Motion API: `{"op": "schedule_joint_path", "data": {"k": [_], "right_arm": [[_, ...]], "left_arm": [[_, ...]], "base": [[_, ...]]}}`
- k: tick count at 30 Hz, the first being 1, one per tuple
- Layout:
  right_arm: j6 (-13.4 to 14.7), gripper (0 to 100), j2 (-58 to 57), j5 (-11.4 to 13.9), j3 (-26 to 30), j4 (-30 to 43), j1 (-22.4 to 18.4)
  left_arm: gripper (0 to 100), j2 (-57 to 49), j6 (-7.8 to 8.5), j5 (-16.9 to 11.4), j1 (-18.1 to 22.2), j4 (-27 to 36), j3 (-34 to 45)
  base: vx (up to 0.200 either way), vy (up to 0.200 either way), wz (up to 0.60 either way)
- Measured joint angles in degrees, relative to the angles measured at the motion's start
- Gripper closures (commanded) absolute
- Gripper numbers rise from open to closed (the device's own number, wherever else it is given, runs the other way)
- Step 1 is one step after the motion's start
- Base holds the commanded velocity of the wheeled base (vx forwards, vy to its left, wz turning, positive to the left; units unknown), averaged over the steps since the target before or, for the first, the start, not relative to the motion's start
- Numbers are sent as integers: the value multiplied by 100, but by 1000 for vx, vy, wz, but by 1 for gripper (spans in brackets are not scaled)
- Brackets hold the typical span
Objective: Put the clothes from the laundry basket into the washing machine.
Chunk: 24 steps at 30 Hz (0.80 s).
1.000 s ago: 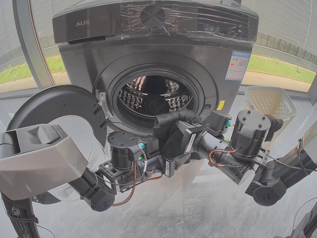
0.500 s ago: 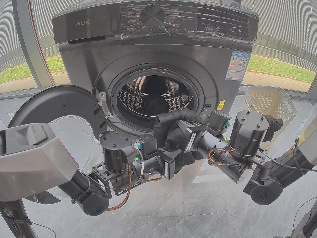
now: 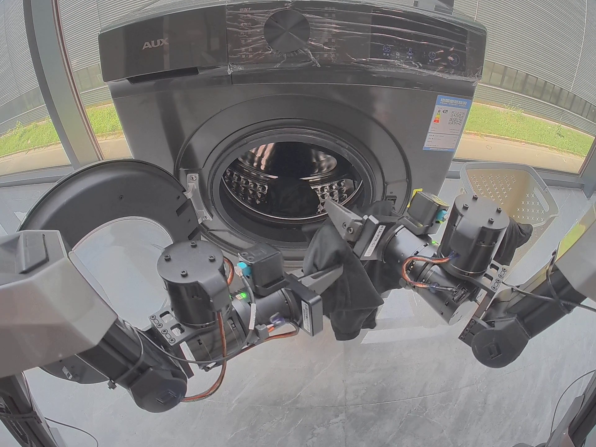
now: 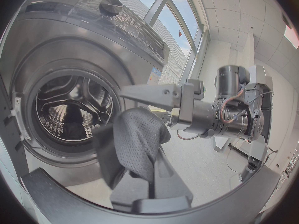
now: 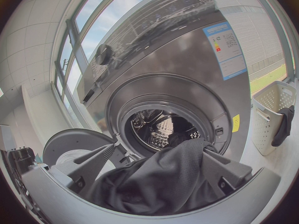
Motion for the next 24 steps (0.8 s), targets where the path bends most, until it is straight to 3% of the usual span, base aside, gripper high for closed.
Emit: {"op": "schedule_joint_path", "data": {"k": [6,14,19,24], "right_arm": [[363,0,7,-15,113,-322,-240],[464,0,13,11,691,-328,-179],[380,0,35,43,1215,-389,-124],[-4,0,104,213,1758,-501,-90]], "left_arm": [[100,-155,-9,62,290,-61,-33],[100,-393,-112,101,424,-71,-61],[100,-474,-127,180,546,-68,-129],[100,-557,-149,297,673,-46,-286]], "base": [[0,0,0],[0,0,0],[0,0,0],[0,0,0]]}}
